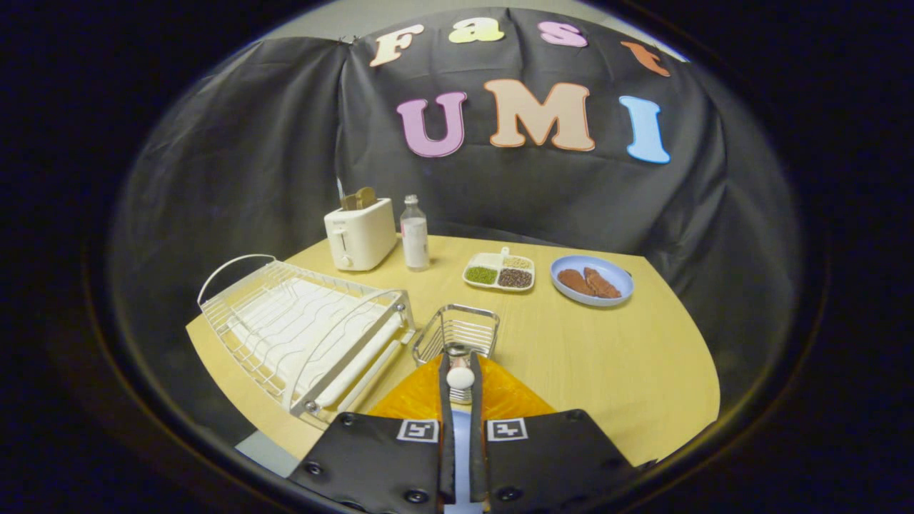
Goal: Take the plate from the dish rack, then take the spoon from the basket and place it into the plate.
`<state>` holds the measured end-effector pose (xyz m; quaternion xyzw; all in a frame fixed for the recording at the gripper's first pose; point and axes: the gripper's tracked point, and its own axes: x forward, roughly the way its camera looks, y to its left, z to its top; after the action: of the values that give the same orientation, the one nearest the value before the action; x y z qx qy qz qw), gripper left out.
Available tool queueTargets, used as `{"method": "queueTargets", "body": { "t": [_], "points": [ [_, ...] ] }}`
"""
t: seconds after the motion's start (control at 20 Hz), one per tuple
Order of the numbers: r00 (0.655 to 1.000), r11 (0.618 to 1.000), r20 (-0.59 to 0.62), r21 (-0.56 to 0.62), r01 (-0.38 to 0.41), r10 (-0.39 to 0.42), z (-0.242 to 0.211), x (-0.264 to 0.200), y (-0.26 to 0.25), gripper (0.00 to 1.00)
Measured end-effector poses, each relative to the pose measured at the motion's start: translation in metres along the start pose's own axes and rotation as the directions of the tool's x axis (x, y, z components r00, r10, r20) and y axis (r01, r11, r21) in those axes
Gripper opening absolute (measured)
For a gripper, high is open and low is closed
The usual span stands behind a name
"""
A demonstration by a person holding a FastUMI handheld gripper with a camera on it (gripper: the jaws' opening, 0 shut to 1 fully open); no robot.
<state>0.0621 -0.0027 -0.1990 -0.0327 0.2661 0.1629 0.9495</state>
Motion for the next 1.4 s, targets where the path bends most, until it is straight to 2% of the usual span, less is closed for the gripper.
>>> {"method": "queueTargets", "body": {
  "t": [0.35, 0.75, 1.1, 1.4],
  "points": [
    [0.997, 0.998, 0.066, 0.063, 0.031, -0.035, 0.025, -0.048, 0.004, 0.1],
    [0.99, 0.987, 0.092, 0.13, 0.093, -0.105, 0.018, -0.095, 0.008, 0.1],
    [0.99, 0.974, 0.039, 0.185, 0.127, -0.136, -0.025, -0.112, 0.018, 0.1],
    [0.989, 0.971, -0.028, 0.187, 0.147, -0.144, -0.066, -0.11, 0.023, 0.1]
  ]
}}
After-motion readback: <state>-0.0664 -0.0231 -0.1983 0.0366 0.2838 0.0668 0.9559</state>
